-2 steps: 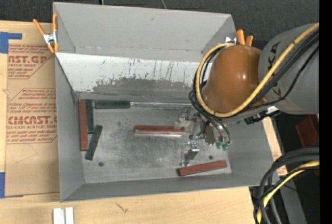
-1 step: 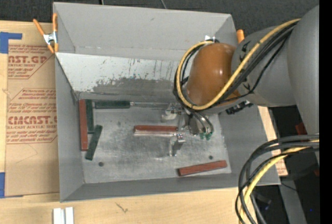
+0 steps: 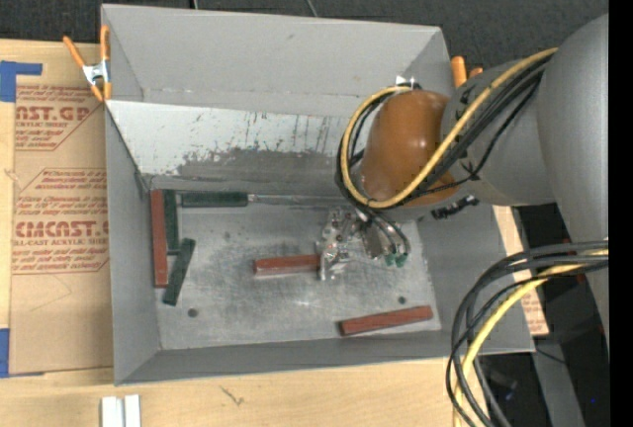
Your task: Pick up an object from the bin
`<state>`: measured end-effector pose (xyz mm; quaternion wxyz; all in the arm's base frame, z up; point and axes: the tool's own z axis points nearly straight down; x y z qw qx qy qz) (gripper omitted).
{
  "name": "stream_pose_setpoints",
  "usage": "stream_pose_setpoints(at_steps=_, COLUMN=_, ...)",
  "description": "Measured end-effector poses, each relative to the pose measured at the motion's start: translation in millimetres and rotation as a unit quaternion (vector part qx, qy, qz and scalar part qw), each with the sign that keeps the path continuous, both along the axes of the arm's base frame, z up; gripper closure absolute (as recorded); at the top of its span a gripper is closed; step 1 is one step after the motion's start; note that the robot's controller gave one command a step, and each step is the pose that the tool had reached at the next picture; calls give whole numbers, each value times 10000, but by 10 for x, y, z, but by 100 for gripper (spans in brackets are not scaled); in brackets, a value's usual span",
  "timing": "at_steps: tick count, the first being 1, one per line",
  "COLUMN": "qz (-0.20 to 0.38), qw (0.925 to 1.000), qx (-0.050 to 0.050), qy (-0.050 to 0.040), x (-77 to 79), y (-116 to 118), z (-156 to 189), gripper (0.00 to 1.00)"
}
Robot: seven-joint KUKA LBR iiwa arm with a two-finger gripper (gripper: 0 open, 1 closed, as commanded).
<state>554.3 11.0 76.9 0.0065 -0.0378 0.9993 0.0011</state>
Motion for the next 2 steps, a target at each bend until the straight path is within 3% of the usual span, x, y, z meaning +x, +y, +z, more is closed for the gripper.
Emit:
stream_pose_setpoints(at_steps=1, qz=0, qw=10000, qx=0, qy=0, x=0, y=0, z=0, gripper=100)
stream_pose_setpoints(at_steps=2, qz=234, qw=9997, qx=-14, qy=32, x=-185, y=1, z=1626, gripper=100)
